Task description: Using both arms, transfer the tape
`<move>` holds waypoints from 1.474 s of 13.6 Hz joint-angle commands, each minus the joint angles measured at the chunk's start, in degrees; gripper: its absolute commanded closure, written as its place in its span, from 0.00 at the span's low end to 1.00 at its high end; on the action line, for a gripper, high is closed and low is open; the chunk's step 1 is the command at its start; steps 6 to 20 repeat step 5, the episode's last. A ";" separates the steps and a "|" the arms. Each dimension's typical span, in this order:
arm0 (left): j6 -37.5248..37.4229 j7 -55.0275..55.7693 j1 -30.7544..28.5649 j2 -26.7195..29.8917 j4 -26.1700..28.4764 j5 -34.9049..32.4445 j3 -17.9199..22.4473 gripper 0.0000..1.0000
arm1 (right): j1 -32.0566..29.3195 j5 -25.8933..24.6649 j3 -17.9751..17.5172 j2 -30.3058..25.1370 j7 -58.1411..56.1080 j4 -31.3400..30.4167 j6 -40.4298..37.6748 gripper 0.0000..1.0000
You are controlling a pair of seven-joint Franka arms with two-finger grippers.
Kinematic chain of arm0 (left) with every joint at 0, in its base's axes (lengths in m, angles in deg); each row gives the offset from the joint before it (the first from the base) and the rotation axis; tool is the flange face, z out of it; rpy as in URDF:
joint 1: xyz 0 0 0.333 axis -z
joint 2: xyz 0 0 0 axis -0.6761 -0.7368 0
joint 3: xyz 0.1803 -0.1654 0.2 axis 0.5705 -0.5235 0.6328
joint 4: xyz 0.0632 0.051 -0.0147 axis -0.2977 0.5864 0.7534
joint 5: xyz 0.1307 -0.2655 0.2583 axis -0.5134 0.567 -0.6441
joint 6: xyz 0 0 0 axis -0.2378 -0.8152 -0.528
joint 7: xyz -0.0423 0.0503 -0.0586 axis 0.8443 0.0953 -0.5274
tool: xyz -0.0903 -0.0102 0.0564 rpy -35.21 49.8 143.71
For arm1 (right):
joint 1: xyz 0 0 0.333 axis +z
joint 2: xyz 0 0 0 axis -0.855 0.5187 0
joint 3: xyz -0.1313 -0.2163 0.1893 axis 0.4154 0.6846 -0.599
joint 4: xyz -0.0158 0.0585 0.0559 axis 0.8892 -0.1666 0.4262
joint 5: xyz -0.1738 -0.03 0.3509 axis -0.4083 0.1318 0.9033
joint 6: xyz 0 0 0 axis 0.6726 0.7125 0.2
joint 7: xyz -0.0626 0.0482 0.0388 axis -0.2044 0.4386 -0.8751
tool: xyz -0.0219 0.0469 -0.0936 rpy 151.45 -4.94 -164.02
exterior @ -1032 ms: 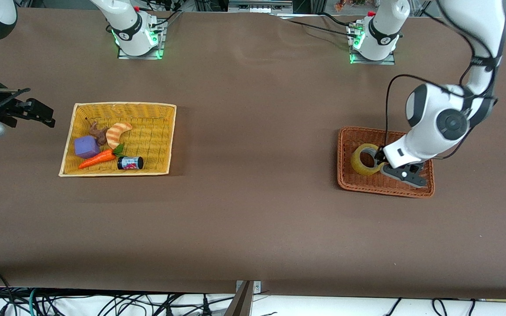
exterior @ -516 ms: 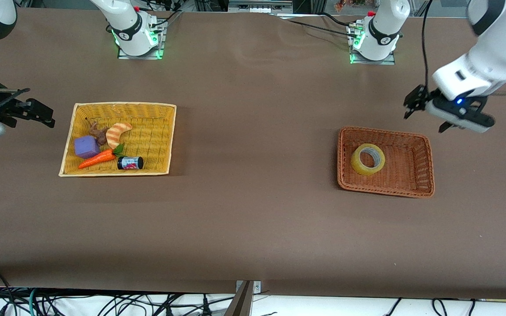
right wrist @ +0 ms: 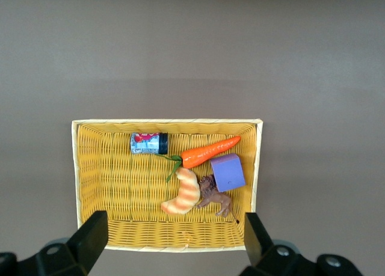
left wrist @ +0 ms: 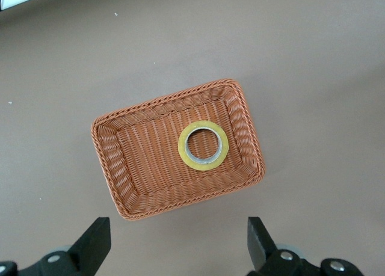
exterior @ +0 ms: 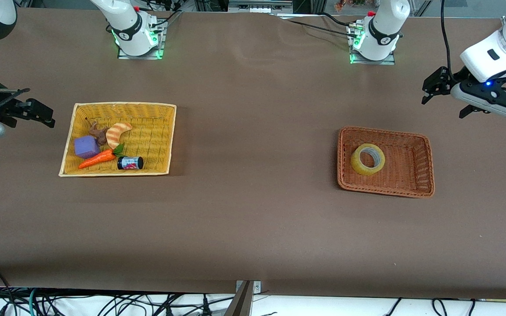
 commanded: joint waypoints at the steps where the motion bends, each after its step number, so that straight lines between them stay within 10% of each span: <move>1: -1.26 0.56 -0.38 -1.07 -1.92 -1.47 -0.44 0.00 | -0.91 0.82 -0.67 0.21 -0.05 0.96 -0.23 0.00; 20: -1.35 0.56 -1.70 -1.25 -1.92 -1.47 -0.79 0.00 | -0.91 0.82 -0.67 0.21 -0.05 0.96 -0.14 0.00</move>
